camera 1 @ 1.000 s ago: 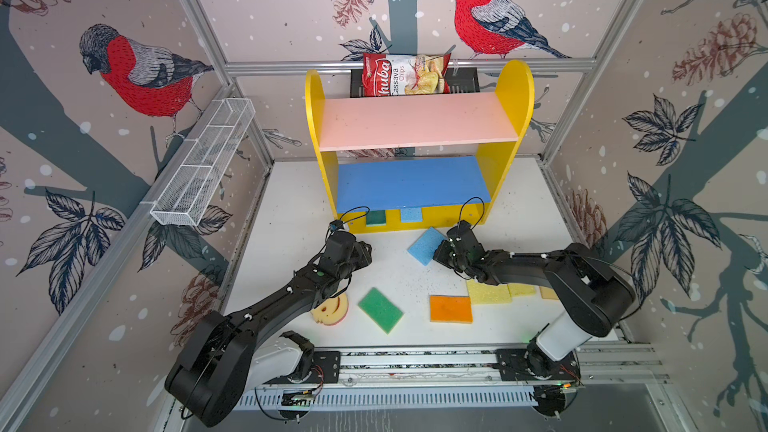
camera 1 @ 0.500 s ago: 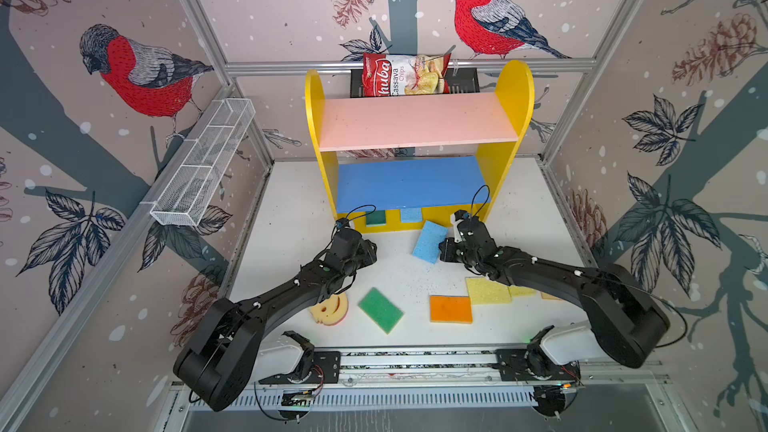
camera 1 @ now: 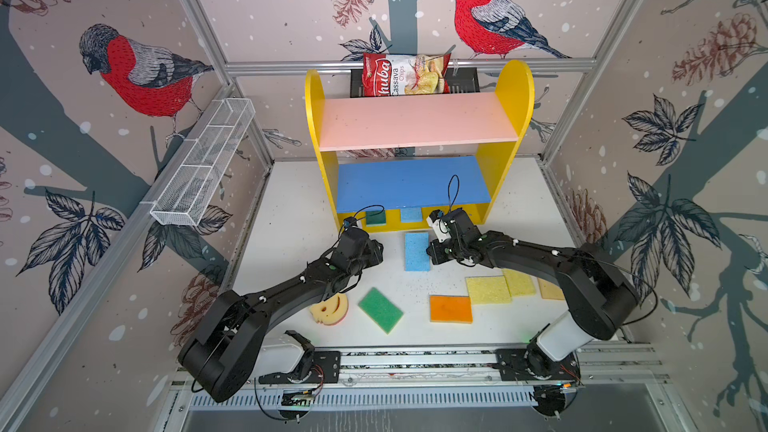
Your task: Place and organize the cleaning sponges onto the shelf
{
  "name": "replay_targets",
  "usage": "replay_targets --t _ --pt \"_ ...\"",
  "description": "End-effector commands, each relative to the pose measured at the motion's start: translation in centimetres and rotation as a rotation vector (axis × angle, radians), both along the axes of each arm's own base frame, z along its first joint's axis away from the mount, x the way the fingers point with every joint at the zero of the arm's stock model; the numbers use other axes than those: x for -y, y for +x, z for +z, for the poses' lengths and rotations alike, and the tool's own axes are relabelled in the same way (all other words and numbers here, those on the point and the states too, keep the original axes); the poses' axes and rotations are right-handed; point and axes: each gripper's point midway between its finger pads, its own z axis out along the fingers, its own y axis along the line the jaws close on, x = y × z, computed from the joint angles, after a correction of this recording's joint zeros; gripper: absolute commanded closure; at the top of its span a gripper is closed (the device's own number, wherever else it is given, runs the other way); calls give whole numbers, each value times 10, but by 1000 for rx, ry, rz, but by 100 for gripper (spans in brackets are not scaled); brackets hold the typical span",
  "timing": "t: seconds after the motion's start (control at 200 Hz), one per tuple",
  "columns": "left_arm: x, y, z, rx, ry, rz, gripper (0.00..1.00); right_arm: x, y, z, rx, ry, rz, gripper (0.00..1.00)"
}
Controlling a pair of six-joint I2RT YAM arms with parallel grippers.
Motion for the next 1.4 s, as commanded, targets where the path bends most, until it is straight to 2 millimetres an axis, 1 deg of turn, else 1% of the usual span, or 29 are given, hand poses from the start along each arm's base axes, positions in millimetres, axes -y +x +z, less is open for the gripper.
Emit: replay_targets --t 0.0,0.02,0.04,0.11,0.16,0.23,0.29,0.365,0.43,0.595,0.695,0.715,0.755,0.795,0.845,0.891,0.976,1.046,1.116,1.191,1.241,1.276,1.321,1.396 --pt "3 0 -1 -2 -3 -6 46 6 14 0 55 -44 -56 63" --pt "4 0 -2 -4 -1 -8 46 8 17 0 63 -50 -75 57" --pt "5 0 -2 -5 -1 -10 46 10 20 1 68 -54 -94 54" --pt "11 -1 -3 -1 -2 -22 46 15 25 4 86 -57 -143 48" --pt "16 -2 -4 -4 -2 -35 46 18 25 5 90 -52 -166 43" --pt "24 -2 -4 -9 0 -55 47 22 22 7 84 -40 -194 40" --pt "30 -3 -6 -12 3 -69 49 24 18 6 64 -22 -221 39" --pt "39 -3 -8 -14 -5 -90 52 21 6 3 36 16 -232 39" --pt "47 -4 -10 -25 -7 -108 54 17 -4 1 15 51 -244 40" --pt "65 -6 -21 -59 -12 -144 54 9 -21 -7 -44 144 -301 48" --pt "79 -8 -26 -79 -23 -170 55 5 -24 -14 -55 154 -323 50" --pt "82 -9 -27 -81 -25 -178 57 5 -24 -17 -63 152 -328 51" --pt "90 -10 -28 -83 -31 -193 63 4 -25 -21 -74 149 -332 52" --pt "96 -11 -29 -87 -30 -210 68 3 -25 -23 -80 149 -340 57" --pt "103 -13 -31 -92 -21 -225 71 3 -25 -24 -84 151 -357 68" --pt "108 -15 -33 -99 -15 -236 75 4 -23 -25 -87 158 -378 76" --pt "116 -20 -37 -111 -14 -256 78 5 -20 -25 -83 166 -407 82" --pt "117 -21 -41 -124 -8 -262 80 6 -17 -25 -74 168 -421 87" --pt "120 -20 -40 -128 -6 -267 82 11 -14 -25 -67 155 -433 92" --pt "121 -19 -39 -123 -10 -271 82 18 -12 -26 -65 143 -443 92" --pt "122 -19 -37 -119 -10 -274 82 21 -11 -25 -71 147 -450 91" --pt "122 -18 -37 -119 -9 -275 82 23 -12 -25 -76 150 -452 87" --pt "122 -18 -36 -119 -8 -274 82 23 -12 -24 -76 154 -452 78" --pt "123 -19 -39 -124 -9 -276 82 21 -13 -25 -82 157 -440 70"
